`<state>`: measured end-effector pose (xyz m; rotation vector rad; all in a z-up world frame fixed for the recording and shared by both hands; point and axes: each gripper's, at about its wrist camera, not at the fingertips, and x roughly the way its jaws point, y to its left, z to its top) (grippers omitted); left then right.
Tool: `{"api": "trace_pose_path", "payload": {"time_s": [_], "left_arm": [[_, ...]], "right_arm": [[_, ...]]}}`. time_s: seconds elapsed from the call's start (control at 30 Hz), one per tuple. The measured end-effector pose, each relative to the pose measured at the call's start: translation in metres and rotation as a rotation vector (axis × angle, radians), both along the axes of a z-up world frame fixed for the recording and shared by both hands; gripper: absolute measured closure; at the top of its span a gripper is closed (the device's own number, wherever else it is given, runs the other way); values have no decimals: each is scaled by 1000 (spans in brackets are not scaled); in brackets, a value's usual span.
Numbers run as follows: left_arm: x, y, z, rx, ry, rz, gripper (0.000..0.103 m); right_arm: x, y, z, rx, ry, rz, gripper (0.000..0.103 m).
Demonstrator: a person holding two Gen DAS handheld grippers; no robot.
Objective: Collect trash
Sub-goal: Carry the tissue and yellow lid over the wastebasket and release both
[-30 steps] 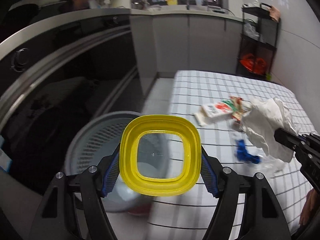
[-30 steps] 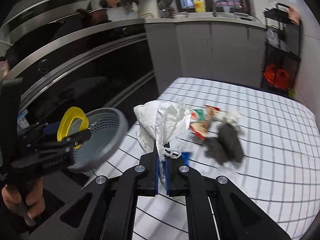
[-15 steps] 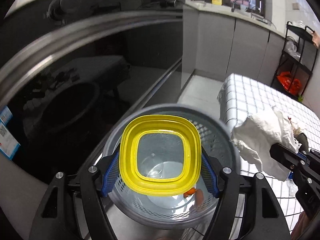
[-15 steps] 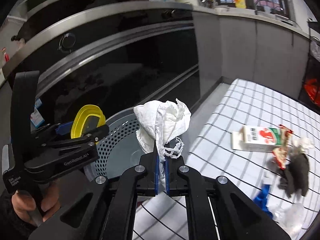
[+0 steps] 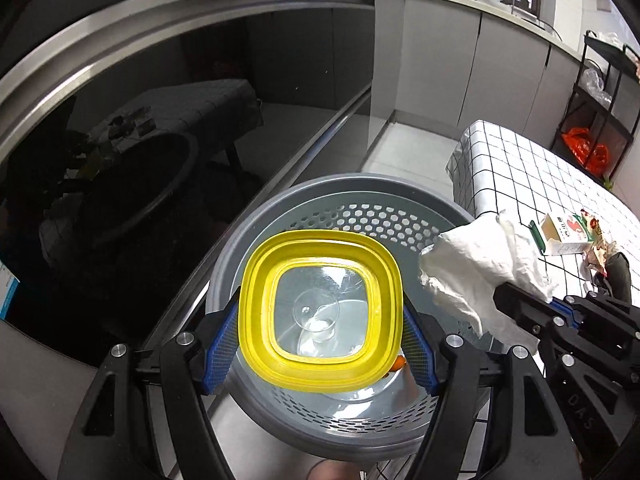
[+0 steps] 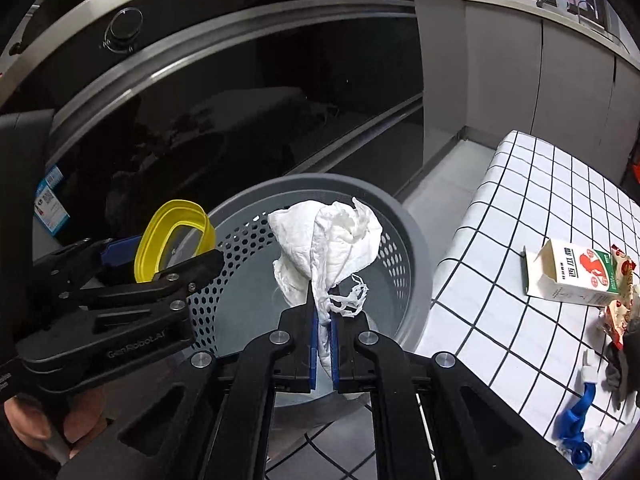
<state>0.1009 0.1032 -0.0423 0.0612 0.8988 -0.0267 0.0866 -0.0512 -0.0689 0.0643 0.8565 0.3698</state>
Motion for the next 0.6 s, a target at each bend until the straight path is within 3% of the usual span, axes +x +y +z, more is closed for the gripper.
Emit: {"api": "trace_pose_path", "payload": {"time_s": [0.1, 0.2, 0.33, 0.6], "left_arm": [[0, 3, 0, 2, -3, 10, 32], [0, 6, 2, 8, -16, 21, 29], [0, 6, 3, 8, -19, 22, 21], [0, 7, 2, 0, -16, 25, 20]], "right_arm": [[3, 1, -1, 0, -2, -2, 98], [1, 0, 3, 6, -20, -7, 83], [-3, -3, 7, 3, -38, -15, 73], [-5, -7, 6, 13, -33, -26, 72]]}}
